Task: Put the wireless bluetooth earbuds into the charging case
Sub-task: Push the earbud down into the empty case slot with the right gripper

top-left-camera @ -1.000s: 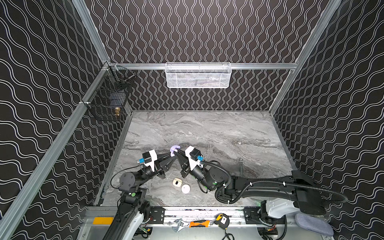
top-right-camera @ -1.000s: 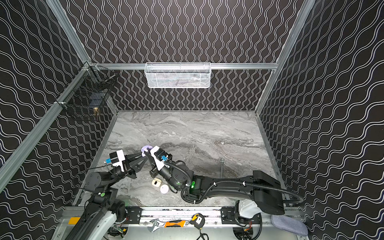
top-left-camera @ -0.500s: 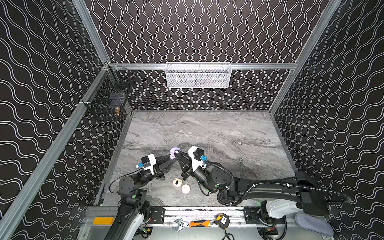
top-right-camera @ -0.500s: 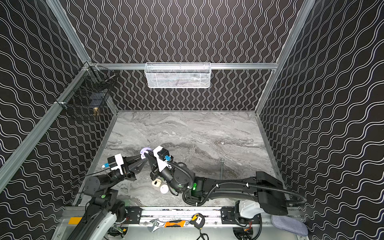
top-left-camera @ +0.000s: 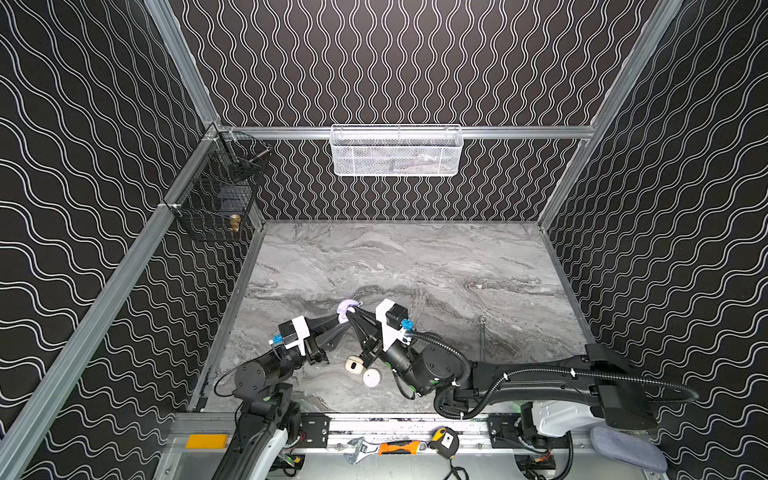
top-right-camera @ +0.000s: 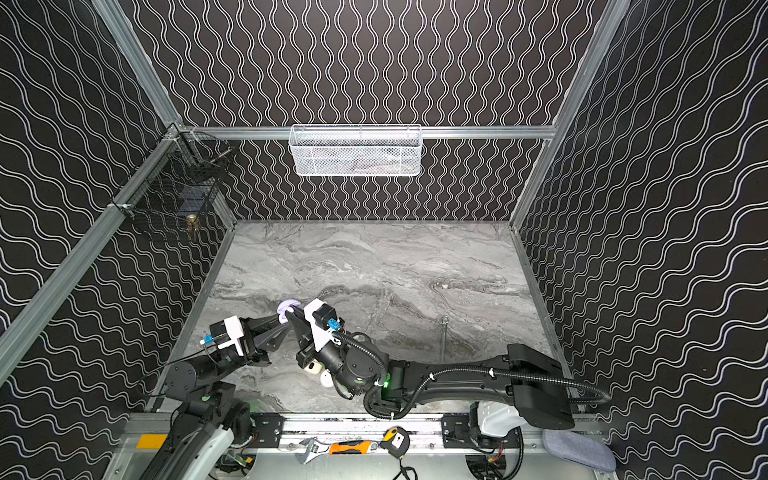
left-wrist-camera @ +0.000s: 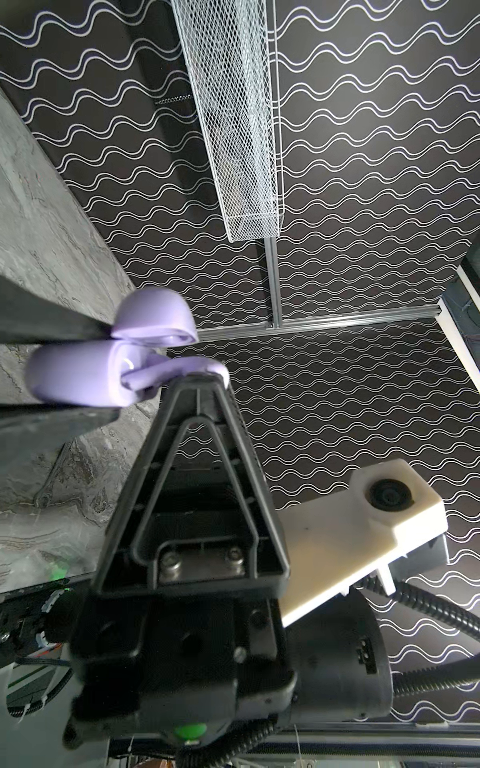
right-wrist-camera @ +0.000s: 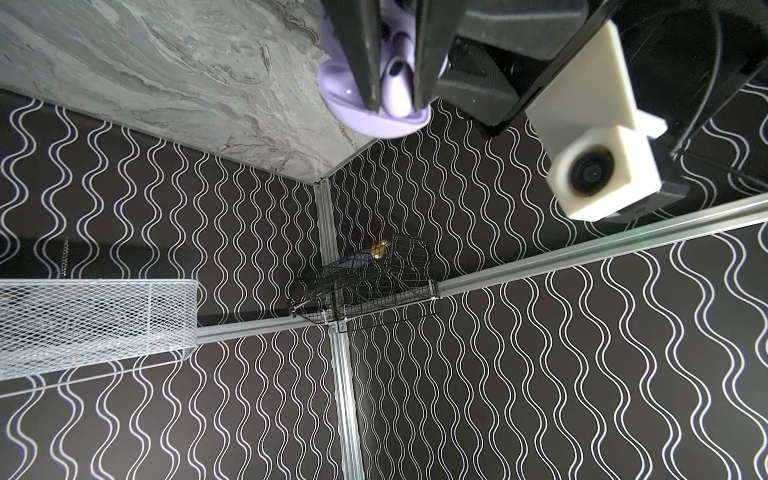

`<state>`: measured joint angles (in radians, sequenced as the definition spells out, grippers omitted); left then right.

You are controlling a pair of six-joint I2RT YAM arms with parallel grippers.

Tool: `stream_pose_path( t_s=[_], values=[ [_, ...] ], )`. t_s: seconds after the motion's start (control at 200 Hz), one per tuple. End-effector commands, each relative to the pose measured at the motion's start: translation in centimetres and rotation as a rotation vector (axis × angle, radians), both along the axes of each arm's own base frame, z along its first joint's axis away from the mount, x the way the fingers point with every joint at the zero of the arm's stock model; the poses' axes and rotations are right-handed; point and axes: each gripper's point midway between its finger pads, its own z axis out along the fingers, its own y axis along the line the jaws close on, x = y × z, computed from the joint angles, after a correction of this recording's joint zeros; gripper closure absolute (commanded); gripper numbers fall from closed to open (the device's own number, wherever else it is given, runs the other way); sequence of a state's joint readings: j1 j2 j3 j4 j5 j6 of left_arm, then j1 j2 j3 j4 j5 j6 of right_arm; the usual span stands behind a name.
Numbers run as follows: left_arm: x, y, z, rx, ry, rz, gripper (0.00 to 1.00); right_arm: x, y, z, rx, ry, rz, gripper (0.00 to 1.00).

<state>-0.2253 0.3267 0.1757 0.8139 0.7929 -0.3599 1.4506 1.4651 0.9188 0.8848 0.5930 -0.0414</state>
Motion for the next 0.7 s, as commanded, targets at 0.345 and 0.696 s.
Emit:
stream_pose_path(
  t_s=[0.345, 0.696],
  values=[
    [-0.4, 1.0, 2.5, -0.041, -0.092, 0.073, 1.00, 0.4, -0.2, -2.2, -0.115, -0.046, -0.116, 0.85],
    [0.3, 1.0, 2.0, -0.028, -0.066, 0.090, 1.00, 0.5, 0.1, -1.7, -0.154, -0.061, -0.167, 0.87]
  ],
)
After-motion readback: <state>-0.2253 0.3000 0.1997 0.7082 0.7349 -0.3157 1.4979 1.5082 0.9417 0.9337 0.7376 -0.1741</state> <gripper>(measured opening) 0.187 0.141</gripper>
